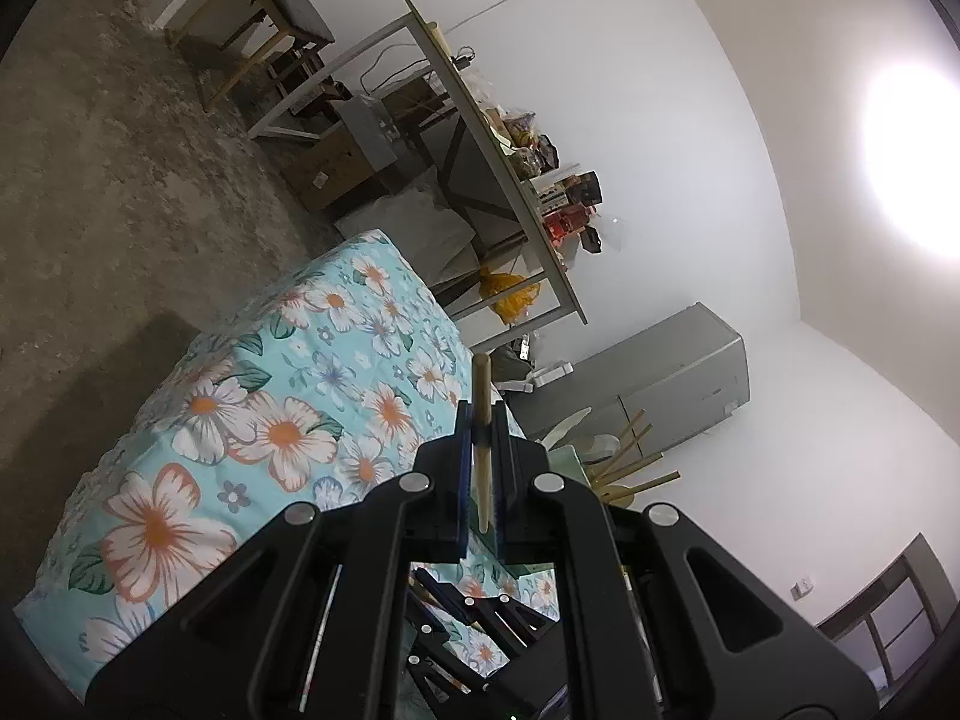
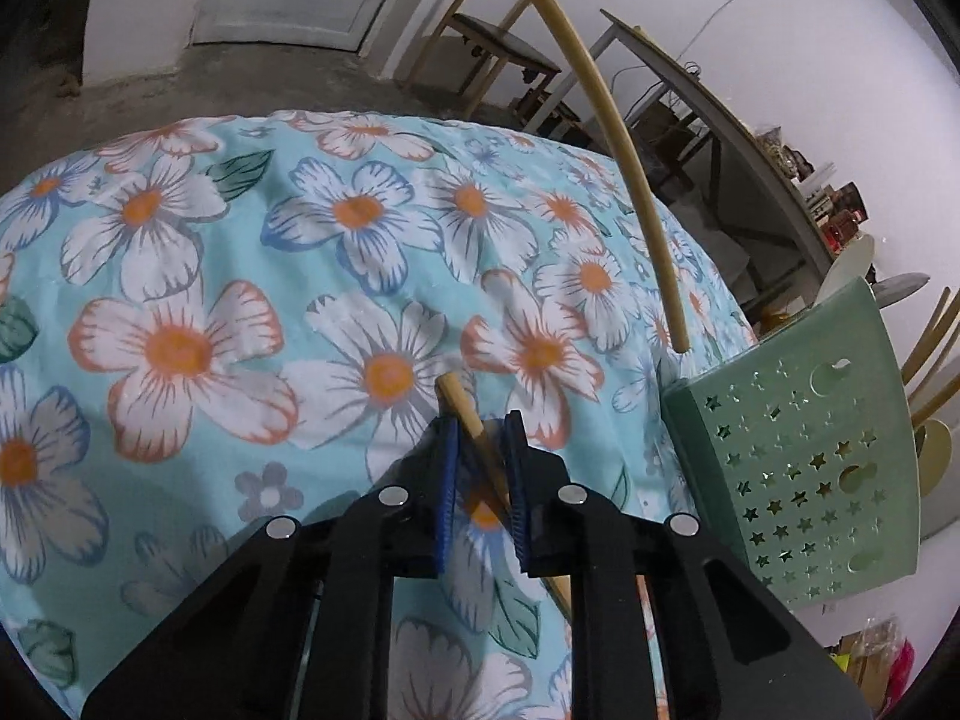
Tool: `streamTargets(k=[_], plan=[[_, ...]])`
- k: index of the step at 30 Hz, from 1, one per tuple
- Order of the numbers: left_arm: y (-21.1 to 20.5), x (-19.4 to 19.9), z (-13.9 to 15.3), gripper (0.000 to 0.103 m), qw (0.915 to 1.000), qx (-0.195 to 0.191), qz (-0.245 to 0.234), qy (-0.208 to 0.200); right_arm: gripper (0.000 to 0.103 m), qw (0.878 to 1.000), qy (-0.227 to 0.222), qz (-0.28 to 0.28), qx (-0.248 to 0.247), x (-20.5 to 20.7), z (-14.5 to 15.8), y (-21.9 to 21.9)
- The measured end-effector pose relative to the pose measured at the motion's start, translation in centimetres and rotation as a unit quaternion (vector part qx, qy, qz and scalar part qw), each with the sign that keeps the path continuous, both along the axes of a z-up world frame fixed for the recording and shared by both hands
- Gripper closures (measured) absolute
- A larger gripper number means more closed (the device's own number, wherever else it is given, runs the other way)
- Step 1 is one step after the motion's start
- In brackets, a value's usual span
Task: Organize utensils
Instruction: 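Grasp the remaining chopstick with the right tool while the left tool holds its chopstick, then drop the chopstick into the green holder with the left tool while the right tool lifts its chopstick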
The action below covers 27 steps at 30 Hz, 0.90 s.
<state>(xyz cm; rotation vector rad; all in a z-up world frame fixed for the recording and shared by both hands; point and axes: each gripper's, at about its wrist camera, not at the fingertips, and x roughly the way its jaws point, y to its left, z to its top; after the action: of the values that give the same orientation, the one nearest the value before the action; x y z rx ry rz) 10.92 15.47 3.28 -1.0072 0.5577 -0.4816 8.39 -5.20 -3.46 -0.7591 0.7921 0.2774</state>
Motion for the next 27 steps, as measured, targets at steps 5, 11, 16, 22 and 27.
streamTargets(k=[5, 11, 16, 22, 27], plan=[[0.3, -0.2, 0.1, 0.099, 1.0, -0.001, 0.005, -0.002, 0.09, 0.998, -0.008, -0.023, 0.052, -0.2, 1.5, -1.0], [0.4, -0.2, 0.2, 0.099, 1.0, 0.0, 0.008, -0.005, 0.095, 0.985, -0.052, -0.067, 0.149, -1.4, 7.0, -4.1], [0.3, -0.5, 0.6, 0.099, 0.9999, 0.002, -0.001, -0.011, 0.096, 0.961, -0.088, -0.116, 0.237, -2.8, 11.6, -8.0], [-0.2, -0.8, 2.2, 0.099, 0.9992, 0.003, -0.013, -0.037, 0.096, 0.92, -0.112, -0.163, 0.339, -3.8, 15.3, -13.3], [-0.5, -1.2, 3.7, 0.099, 0.998, 0.004, -0.022, -0.059, 0.096, 0.891, -0.137, -0.182, 0.394, -4.6, 17.4, -16.4]])
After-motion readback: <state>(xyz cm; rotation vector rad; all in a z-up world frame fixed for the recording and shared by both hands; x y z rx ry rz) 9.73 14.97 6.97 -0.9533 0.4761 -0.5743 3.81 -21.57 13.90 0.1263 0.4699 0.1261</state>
